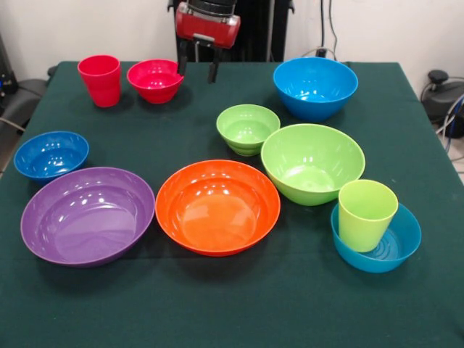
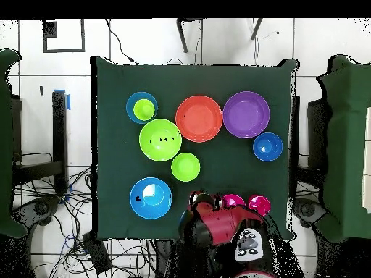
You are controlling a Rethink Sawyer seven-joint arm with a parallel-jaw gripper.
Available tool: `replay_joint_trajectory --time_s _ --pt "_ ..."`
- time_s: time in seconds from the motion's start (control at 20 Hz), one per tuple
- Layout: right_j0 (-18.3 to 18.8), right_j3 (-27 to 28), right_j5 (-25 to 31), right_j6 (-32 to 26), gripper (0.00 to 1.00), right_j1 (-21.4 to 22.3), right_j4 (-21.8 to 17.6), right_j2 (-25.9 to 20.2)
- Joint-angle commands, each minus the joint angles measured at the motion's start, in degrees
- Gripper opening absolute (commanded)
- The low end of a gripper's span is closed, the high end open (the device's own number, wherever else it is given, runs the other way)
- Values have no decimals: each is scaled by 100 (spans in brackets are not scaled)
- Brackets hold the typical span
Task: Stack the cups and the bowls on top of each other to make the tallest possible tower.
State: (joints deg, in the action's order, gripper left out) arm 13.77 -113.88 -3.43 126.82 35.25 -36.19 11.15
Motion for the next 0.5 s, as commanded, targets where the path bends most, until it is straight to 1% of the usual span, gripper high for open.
replay_joint_trajectory --time_s 0.05,0.45,0.5 --pt "340 493 -28 -155 100 44 -539 -547" --pt "628 498 136 -212 100 62 -734 -794" --pt "629 476 106 -188 100 46 -755 -772"
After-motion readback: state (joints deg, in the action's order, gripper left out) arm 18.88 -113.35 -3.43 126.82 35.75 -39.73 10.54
